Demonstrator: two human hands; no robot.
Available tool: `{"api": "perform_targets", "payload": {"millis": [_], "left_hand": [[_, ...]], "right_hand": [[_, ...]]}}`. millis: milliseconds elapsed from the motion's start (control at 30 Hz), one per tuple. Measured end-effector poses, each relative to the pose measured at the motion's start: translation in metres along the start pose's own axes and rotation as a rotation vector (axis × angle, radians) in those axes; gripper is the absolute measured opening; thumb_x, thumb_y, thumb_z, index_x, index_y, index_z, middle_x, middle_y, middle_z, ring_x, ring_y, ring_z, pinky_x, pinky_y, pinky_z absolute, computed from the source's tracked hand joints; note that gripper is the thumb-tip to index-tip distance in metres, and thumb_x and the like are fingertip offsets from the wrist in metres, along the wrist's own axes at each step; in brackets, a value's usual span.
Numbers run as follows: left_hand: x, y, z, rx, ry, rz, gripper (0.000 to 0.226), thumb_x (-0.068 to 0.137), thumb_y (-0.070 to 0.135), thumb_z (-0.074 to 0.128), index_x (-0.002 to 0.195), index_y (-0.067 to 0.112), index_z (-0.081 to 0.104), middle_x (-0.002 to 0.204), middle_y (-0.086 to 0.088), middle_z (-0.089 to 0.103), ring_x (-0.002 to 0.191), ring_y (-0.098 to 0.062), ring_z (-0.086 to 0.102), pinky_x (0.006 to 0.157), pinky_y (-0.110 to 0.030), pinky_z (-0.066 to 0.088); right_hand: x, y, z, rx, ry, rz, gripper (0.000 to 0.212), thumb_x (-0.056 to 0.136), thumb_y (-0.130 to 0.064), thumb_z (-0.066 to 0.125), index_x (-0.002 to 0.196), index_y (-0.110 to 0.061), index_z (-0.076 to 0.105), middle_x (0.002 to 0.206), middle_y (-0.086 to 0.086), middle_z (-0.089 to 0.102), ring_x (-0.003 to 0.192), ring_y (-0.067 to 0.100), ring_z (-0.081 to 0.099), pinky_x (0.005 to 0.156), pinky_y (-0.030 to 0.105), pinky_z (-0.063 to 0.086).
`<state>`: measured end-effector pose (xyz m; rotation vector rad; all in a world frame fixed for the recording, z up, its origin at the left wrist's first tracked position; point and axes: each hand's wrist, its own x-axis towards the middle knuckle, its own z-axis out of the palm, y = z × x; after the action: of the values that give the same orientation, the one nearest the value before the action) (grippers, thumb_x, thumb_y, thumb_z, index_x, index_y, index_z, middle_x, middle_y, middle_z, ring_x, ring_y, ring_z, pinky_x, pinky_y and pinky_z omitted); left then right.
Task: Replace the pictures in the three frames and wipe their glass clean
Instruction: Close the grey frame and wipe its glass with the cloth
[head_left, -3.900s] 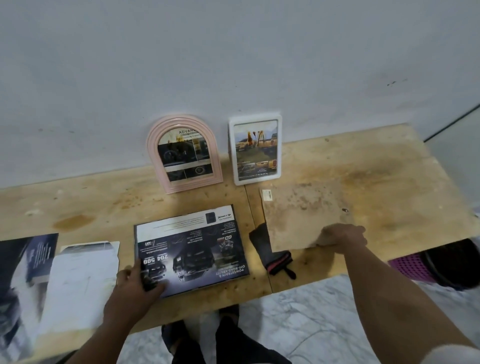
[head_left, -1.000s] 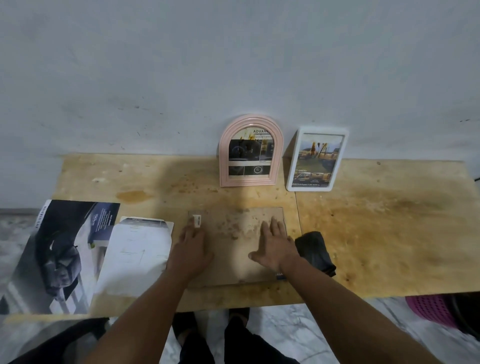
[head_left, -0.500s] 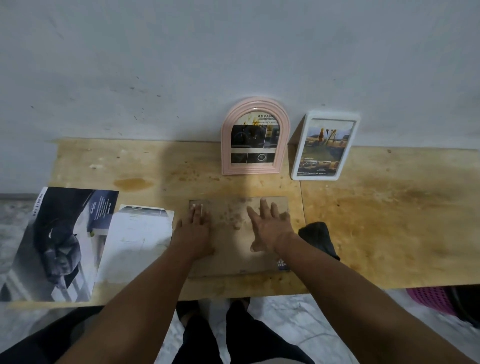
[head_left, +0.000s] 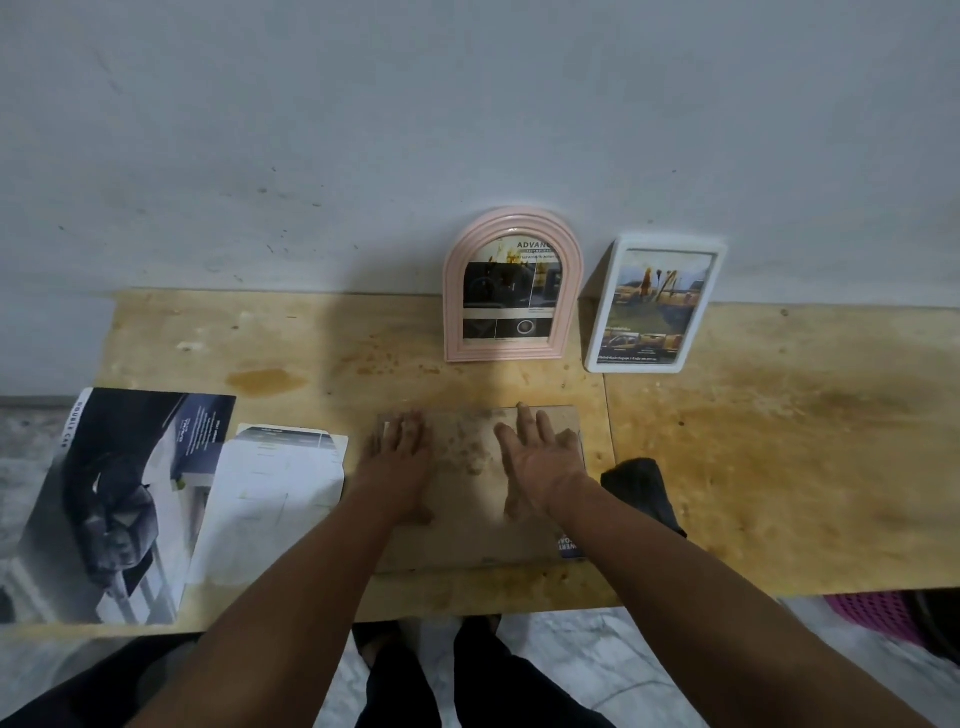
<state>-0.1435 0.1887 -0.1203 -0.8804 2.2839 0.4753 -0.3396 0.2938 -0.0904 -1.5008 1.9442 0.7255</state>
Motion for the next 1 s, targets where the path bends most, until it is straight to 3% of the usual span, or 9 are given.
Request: {"api": "perform_targets", "payload": {"millis": [233,433,600,733,1000], "left_hand": [[0.0,0.003,0.009,-0.105,0.028,-0.026,0.134,0.077,0.082,0.062,0.162,0.016,-0.017,0.167,-0.008,-0.032,0.156,-0.033,-0.023,0.128,-0.056,0.0],[0.001,0.016,0.008,-0.107,0.004,-0.1,0.136,0.079,0.08,0.062,0.159,0.012,-0.024,0.167,-0.012,-0.032,0.156,-0.037,-0.022,0.127,-0.06,0.0],[-0.003,0.018,0.012,-0.079,0.032,-0.116,0.138,0.08,0.075,0.066,0.158,0.011,-0.028,0.166,-0.012,-0.032,0.156,-0.037,-0.023,0.124,-0.063,-0.003],[-0.003,0.02,0.012,-0.075,0.035,-0.116,0.139,0.079,0.075,0.068,0.158,0.009,-0.024,0.168,-0.013,-0.028,0.157,-0.038,-0.02,0.124,-0.065,-0.002],[0.001,0.02,0.009,-0.007,0.024,0.031,0.125,0.087,0.066,0.065,0.161,0.011,-0.02,0.167,-0.009,-0.032,0.154,-0.033,-0.028,0.122,-0.067,-0.01]], "right_hand": [[0.002,0.0,0.006,0.044,-0.057,-0.003,0.128,0.08,-0.041,0.077,0.158,-0.025,-0.023,0.162,0.015,-0.034,0.153,0.042,-0.018,0.118,0.067,0.015],[0.005,-0.006,0.002,0.089,-0.084,-0.027,0.123,0.084,-0.031,0.074,0.158,-0.02,-0.024,0.159,0.019,-0.037,0.15,0.047,-0.024,0.119,0.067,0.012],[-0.003,0.013,0.019,0.179,0.048,-0.042,0.128,0.076,-0.055,0.076,0.161,-0.021,-0.013,0.163,0.013,-0.033,0.154,0.036,-0.021,0.123,0.061,0.008],[-0.008,0.02,0.02,0.13,0.057,0.015,0.131,0.073,-0.072,0.069,0.161,-0.02,-0.013,0.166,0.011,-0.027,0.155,0.034,-0.016,0.122,0.063,0.007],[-0.006,0.009,0.012,0.052,-0.041,0.029,0.115,0.087,-0.059,0.058,0.159,-0.01,-0.018,0.163,0.02,-0.028,0.153,0.043,-0.017,0.12,0.068,0.007]]}}
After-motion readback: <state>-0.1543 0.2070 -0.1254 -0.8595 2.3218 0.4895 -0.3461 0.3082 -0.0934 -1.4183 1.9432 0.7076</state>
